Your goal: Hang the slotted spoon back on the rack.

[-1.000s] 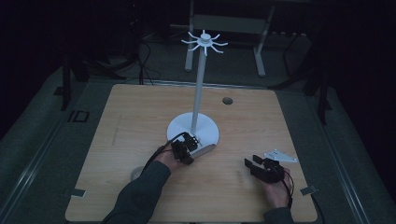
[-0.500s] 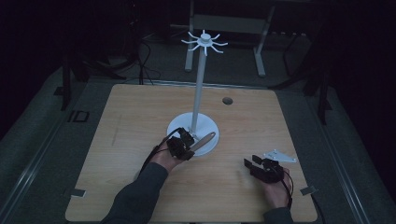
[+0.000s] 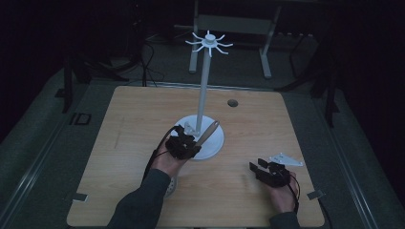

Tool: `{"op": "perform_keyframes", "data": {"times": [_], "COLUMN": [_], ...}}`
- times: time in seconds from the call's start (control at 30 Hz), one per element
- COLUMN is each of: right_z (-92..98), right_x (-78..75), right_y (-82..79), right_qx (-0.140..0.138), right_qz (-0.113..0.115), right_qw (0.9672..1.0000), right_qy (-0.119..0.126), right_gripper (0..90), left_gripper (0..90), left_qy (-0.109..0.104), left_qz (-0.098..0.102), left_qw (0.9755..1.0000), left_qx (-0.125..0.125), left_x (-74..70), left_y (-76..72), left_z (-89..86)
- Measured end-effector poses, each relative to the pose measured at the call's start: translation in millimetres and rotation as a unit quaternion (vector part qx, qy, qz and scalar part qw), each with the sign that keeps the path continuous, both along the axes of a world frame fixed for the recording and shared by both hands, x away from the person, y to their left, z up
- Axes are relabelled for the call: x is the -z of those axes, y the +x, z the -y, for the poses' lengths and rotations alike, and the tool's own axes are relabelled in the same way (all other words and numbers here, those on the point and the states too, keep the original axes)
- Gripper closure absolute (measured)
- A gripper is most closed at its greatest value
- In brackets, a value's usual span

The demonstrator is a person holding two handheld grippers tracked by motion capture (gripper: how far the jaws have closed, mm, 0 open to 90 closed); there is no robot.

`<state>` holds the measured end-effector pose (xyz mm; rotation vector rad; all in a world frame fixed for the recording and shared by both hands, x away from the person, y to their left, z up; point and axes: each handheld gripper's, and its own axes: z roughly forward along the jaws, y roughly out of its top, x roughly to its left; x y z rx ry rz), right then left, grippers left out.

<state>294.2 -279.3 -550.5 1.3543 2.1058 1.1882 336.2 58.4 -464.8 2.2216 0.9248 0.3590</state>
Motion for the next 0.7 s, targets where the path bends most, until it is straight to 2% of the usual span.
{"op": "perform_keyframes", "data": {"times": [0.2, 0.37, 0.5, 0.63, 0.7], "right_z": [-0.7, -0.7, -0.6, -0.3, -0.1], "right_x": [0.2, 0.5, 0.3, 0.0, -0.2], "right_y": [-0.1, 0.1, 0.1, 0.0, -0.1], "right_qx": [-0.001, -0.001, -0.001, 0.001, 0.001], "right_qz": [-0.001, -0.001, 0.001, 0.001, 0.001], "right_qw": [1.0, 1.0, 1.0, 1.0, 1.0], "right_qy": [0.0, 0.0, 0.0, 0.0, 0.0], "right_gripper": [53.5, 53.4, 53.4, 53.4, 53.4], "left_gripper": [73.5, 73.5, 73.5, 73.4, 73.5], "left_qy": [-0.016, -0.02, -0.031, -0.044, -0.051], "left_qz": [0.042, 0.066, 0.089, 0.11, 0.116], "left_qw": [0.9984, 0.9963, 0.993, 0.9884, 0.987], "left_qx": [-0.034, -0.051, -0.072, -0.094, -0.099], "left_x": [-12.8, -20.2, -25.2, -29.5, -31.7], "left_y": [-6.4, -11.1, -15.6, -19.9, -21.1], "left_z": [-0.9, 1.4, 3.0, 5.1, 6.2]}}
